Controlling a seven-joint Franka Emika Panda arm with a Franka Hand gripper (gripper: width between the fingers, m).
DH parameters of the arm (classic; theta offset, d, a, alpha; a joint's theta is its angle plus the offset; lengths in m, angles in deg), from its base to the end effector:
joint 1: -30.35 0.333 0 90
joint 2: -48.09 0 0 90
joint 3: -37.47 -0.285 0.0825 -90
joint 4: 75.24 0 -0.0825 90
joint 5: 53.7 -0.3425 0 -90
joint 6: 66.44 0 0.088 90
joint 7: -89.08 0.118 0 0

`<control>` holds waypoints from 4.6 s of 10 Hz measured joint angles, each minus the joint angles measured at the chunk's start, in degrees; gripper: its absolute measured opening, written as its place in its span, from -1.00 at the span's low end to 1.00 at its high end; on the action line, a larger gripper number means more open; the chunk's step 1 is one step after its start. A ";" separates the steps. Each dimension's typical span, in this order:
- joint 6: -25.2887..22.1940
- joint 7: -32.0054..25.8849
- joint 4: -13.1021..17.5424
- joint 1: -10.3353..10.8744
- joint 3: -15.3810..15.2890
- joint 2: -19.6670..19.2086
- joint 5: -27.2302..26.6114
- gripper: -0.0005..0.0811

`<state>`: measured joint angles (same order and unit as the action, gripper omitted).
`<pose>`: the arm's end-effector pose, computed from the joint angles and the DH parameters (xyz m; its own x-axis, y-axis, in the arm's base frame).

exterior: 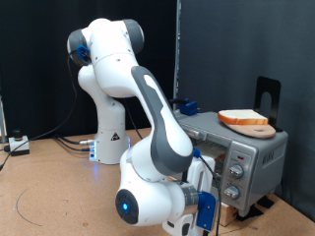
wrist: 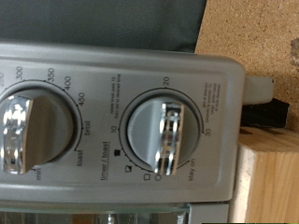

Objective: Make a piece of toast with the oven

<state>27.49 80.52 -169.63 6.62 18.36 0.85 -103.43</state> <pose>0.5651 0.0256 0.1702 0.7785 0.0598 -0.6248 -0.5579 -0.3900 -0.7325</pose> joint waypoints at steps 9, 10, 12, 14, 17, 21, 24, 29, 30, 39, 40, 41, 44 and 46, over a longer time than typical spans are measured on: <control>-0.14 0.15 1.43 2.42 -1.06 -3.66 0.76 0.99; -0.05 0.14 1.29 2.69 -1.40 -3.66 0.56 0.99; 0.11 0.11 0.78 3.06 -2.23 -3.65 0.17 0.99; 1.46 0.09 -0.14 3.29 -2.94 -3.62 -0.21 0.99; 2.47 0.02 -0.78 3.24 -3.18 -3.55 -0.63 0.99; 2.69 -0.01 -0.99 3.11 -3.70 -3.18 -1.35 -0.02; 2.79 0.39 -1.11 3.12 -3.70 -3.06 -1.93 -0.75; 3.33 -2.57 -1.80 2.83 -3.88 -2.84 -2.81 -0.75; 4.71 -8.18 -3.45 2.24 -4.21 -2.11 -4.48 -0.75; 9.40 -39.72 -13.05 -2.48 -6.79 -0.35 -20.01 -0.75; 9.40 -39.72 -13.07 -2.48 -6.79 -0.34 -20.07 -0.75; 9.41 -39.67 -13.07 -2.49 -6.79 -0.34 -20.09 -0.75; 9.42 -39.41 -13.07 -2.48 -6.79 -0.34 -20.10 -0.75; 9.42 -39.30 -13.07 -2.48 -6.79 -0.34 -20.10 -0.75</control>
<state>36.92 41.23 -182.70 4.14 11.58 0.51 -123.53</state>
